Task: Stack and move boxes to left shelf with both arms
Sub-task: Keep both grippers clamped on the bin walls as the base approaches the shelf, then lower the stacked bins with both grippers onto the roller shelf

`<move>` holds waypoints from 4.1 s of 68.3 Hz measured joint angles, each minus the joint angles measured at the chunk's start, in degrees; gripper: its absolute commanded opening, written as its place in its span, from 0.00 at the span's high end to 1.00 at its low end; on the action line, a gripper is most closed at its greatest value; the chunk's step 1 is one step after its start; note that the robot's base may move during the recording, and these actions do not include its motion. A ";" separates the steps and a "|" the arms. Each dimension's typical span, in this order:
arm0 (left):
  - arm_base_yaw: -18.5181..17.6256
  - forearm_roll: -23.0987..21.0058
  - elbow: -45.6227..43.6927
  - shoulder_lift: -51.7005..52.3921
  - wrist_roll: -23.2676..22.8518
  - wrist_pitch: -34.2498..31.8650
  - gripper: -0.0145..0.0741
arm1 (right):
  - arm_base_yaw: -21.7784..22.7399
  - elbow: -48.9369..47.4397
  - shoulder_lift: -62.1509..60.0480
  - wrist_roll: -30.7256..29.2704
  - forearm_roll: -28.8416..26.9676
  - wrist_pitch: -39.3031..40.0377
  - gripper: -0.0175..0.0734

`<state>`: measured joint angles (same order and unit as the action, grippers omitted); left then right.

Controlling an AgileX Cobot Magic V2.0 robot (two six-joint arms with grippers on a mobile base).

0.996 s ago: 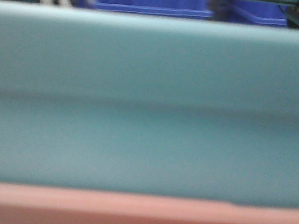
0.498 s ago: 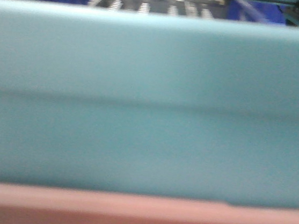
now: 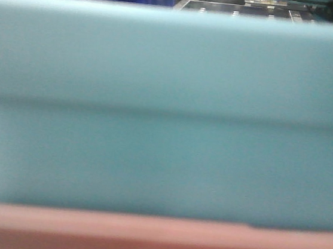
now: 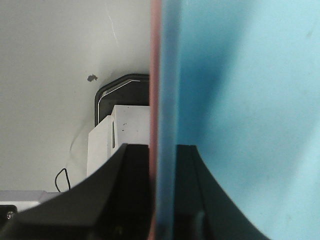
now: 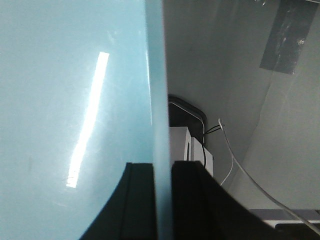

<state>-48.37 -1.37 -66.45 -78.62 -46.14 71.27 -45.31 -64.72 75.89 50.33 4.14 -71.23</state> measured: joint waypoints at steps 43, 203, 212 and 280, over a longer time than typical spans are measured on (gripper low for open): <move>0.00 0.00 0.00 0.00 0.00 -0.61 0.85 | 0.00 0.00 0.00 0.00 0.10 0.04 0.73; 16.50 0.77 -16.71 -14.05 19.53 -11.42 0.85 | 13.26 -9.92 12.21 -15.70 3.88 18.57 0.73; 18.58 0.90 -21.79 -18.89 21.46 -13.68 0.85 | 16.67 -15.72 17.91 -19.48 3.88 20.87 0.73; 23.74 -0.96 -30.22 -29.99 23.60 -22.82 0.22 | 19.96 -28.46 31.43 -22.24 3.86 23.47 0.14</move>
<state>-24.63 -2.33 -96.67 -108.61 -22.54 48.45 -25.35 -93.18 107.31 28.08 8.00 -47.75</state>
